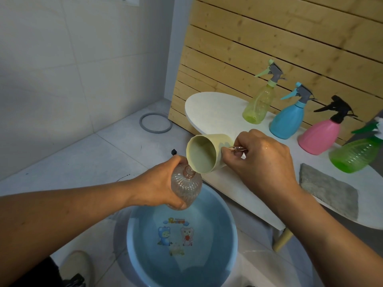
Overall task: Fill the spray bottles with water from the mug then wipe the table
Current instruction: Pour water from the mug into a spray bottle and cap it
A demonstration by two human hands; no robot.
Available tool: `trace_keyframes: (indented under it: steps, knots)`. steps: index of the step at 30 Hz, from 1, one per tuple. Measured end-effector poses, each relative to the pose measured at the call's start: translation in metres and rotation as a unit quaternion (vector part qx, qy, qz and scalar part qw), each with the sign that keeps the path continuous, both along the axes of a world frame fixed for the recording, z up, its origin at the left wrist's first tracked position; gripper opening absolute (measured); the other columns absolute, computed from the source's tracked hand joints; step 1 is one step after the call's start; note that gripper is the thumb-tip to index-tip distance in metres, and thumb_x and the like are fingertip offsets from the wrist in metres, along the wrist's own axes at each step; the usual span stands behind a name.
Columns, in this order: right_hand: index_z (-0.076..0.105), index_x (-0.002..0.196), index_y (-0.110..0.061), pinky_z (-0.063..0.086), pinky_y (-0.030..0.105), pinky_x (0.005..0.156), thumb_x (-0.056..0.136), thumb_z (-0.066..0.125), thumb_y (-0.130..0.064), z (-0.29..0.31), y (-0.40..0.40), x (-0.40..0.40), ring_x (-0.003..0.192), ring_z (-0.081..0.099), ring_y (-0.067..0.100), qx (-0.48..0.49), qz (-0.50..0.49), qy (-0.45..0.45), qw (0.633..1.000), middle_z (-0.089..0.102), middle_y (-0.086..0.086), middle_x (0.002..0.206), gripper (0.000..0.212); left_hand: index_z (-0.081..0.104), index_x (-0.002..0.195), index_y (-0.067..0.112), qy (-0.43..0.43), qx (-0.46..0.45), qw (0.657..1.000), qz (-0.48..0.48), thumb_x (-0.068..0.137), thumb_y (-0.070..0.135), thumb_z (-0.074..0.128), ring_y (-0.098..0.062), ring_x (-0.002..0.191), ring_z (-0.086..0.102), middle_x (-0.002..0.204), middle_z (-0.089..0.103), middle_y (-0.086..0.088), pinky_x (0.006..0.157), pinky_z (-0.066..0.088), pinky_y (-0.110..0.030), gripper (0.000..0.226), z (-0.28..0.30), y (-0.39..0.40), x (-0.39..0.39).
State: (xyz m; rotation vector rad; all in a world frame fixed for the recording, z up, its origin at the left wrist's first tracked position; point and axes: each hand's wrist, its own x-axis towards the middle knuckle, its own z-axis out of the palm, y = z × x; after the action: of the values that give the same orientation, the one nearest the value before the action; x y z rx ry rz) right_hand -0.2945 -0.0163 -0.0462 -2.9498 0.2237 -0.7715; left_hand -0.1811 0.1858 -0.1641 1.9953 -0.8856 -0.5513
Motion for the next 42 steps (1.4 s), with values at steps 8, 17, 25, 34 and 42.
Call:
trace_keyframes:
  steps: [8,17,25,34,42]
  knots:
    - [0.056,0.073,-0.028,0.05,0.045,0.069,0.091,0.062,-0.048,-0.0013,-0.0017,-0.0005,0.062,0.049,0.017,-0.011,0.001,-0.006,1.0,0.051,-0.008,0.07,0.028,0.038,0.139,0.043,0.009,-0.006,1.0,-0.001,0.057,0.03,0.101,0.001,0.115,0.061,0.128,0.057,0.025,0.094,0.059,-0.029,0.104,-0.0004,-0.0003,0.0]
    - [0.061,0.077,-0.027,0.051,0.047,0.067,0.093,0.062,-0.048,-0.0034,-0.0029,0.0005,0.064,0.051,0.018,-0.031,0.008,-0.014,0.999,0.053,-0.008,0.073,0.027,0.038,0.14,0.042,0.012,-0.006,1.0,-0.002,0.059,0.028,0.101,0.002,0.116,0.061,0.128,0.057,0.025,0.095,0.058,-0.025,0.104,0.0008,-0.0014,-0.0015]
    - [0.064,0.081,-0.026,0.052,0.047,0.068,0.094,0.062,-0.049,-0.0041,-0.0041,0.0012,0.065,0.051,0.017,-0.038,0.012,-0.014,0.999,0.054,-0.008,0.074,0.026,0.04,0.142,0.041,0.012,-0.004,1.0,-0.005,0.06,0.026,0.1,0.005,0.114,0.06,0.126,0.058,0.026,0.094,0.057,-0.024,0.103,0.0012,-0.0015,-0.0027]
    - [0.066,0.083,-0.024,0.052,0.045,0.063,0.094,0.062,-0.048,-0.0033,-0.0027,-0.0007,0.066,0.052,0.017,-0.052,0.029,-0.029,0.998,0.056,-0.005,0.075,0.027,0.039,0.14,0.041,0.01,-0.004,1.0,0.001,0.06,0.025,0.1,0.007,0.115,0.059,0.126,0.057,0.026,0.091,0.055,-0.018,0.102,0.0019,-0.0034,-0.0031]
    - [0.065,0.082,-0.023,0.05,0.044,0.061,0.096,0.056,-0.05,-0.0047,-0.0051,-0.0004,0.067,0.051,0.017,-0.063,0.038,-0.034,0.997,0.055,-0.005,0.075,0.032,0.04,0.142,0.04,0.012,0.0,1.0,0.0,0.06,0.027,0.101,0.002,0.117,0.06,0.127,0.058,0.025,0.095,0.057,-0.025,0.103,0.0027,-0.0027,-0.0031]
